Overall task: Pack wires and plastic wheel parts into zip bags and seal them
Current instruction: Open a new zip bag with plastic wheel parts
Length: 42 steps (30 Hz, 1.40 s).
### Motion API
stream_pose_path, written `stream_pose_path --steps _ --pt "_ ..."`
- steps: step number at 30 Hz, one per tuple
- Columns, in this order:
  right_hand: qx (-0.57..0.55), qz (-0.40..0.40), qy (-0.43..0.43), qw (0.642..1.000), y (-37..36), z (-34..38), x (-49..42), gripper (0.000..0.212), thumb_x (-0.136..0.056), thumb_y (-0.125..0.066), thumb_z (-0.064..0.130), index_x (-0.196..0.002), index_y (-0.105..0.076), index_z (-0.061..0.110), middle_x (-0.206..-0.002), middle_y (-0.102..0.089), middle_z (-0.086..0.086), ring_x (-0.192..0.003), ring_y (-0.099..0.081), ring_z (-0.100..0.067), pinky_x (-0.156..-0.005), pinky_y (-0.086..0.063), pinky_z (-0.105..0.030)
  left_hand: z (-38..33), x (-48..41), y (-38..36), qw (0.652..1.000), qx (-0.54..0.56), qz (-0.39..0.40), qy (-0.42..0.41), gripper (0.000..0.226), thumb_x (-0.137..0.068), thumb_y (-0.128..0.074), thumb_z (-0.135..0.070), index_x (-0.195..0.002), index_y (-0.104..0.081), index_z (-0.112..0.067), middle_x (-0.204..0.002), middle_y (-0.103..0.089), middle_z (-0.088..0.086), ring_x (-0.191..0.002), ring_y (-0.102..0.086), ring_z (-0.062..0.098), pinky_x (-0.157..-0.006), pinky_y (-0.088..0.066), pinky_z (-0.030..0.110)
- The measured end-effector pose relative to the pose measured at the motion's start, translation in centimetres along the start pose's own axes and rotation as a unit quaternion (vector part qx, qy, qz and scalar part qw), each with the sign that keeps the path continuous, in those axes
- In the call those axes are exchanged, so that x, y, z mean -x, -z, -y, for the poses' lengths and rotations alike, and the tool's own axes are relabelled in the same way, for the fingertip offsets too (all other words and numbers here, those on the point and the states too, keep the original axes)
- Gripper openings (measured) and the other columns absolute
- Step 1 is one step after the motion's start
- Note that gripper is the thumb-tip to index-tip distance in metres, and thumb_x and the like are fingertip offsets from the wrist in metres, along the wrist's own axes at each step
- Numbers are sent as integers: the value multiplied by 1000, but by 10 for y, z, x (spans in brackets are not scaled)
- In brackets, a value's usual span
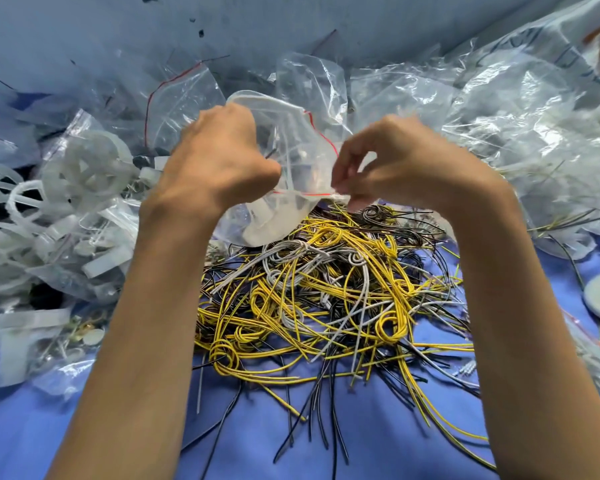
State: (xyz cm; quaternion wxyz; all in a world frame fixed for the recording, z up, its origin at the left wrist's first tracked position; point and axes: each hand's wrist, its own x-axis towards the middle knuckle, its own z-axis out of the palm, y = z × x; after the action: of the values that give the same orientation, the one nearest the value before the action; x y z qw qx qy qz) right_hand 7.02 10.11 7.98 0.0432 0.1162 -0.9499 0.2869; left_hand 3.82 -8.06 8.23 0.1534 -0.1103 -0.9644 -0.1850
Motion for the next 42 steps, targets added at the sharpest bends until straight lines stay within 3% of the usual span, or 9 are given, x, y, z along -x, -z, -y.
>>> stream_pose_path --steps 5,16,21,26,30,32,36,39,42 --pt "165 157 -108 968 -11 -10 -3 26 -73 -78 34 -97 -71 27 -94 -69 6 -90 -61 -16 -83 -50 -30 2 1 -1 1000 -20 9 10 17 -74 -62 -14 -74 -51 0 -67 -48 12 -74 -47 35 -61 -32 31" --pt "184 150 -93 967 -22 -19 -5 13 -77 -63 20 -86 -67 12 -75 -60 -2 -69 -52 -19 -58 -38 -27 -3 2 -5 999 -26 35 -1 17 -76 -61 -17 -74 -48 -6 -73 -49 11 -81 -49 34 -65 -34 32" --pt "-17 64 -33 997 -3 -17 0 12 -90 -58 9 -82 -57 17 -70 -67 3 -59 -67 -6 -58 -53 -22 3 0 -1 998 -54 20 17 20 -77 -60 -22 -79 -50 -5 -87 -51 12 -89 -49 36 -73 -39 38" --pt "-63 -11 19 998 6 -20 -1 19 -94 -54 13 -80 -62 22 -57 -53 9 -50 -42 -2 -49 -32 -18 0 1 -1 1000 -4 10 -2 49 -79 -58 -29 -128 -55 -26 -132 -46 11 -122 -46 31 -102 -37 40" --pt "-64 -33 24 997 5 -22 -2 40 -89 -60 42 -62 -53 13 -46 -33 11 -44 -28 -2 -43 -20 -18 -11 4 0 992 76 -47 -92 42 -78 -58 -32 -121 -61 -32 -125 -49 0 -113 -50 21 -100 -41 36" --pt "-86 -32 29 995 4 -20 -1 47 -86 -61 48 -60 -47 12 -49 -31 11 -49 -31 -4 -50 -31 -22 -18 7 2 982 105 -36 -152 38 -76 -54 -37 -112 -65 -33 -120 -53 -4 -109 -49 16 -95 -43 35" --pt "-188 -24 39 981 3 -15 -1 37 -90 -62 27 -79 -62 -8 -71 -60 -6 -70 -56 -10 -85 -53 -42 -26 11 2 973 140 26 -184 26 -70 -50 -44 -91 -65 -43 -103 -61 -7 -92 -54 10 -77 -42 25" --pt "-268 -39 41 962 1 -11 0 33 -91 -59 11 -87 -55 -22 -87 -61 -24 -78 -60 -18 -84 -57 -36 -26 12 1 971 137 50 -190 29 -68 -50 -41 -87 -71 -35 -95 -63 -5 -85 -57 11 -72 -42 23" --pt "-319 -56 45 945 0 -10 0 25 -91 -58 5 -68 -52 -3 -79 -63 -21 -76 -65 -21 -78 -59 -37 -25 12 2 969 135 60 -196 28 -69 -51 -39 -83 -74 -30 -88 -65 -5 -79 -60 9 -63 -40 13"
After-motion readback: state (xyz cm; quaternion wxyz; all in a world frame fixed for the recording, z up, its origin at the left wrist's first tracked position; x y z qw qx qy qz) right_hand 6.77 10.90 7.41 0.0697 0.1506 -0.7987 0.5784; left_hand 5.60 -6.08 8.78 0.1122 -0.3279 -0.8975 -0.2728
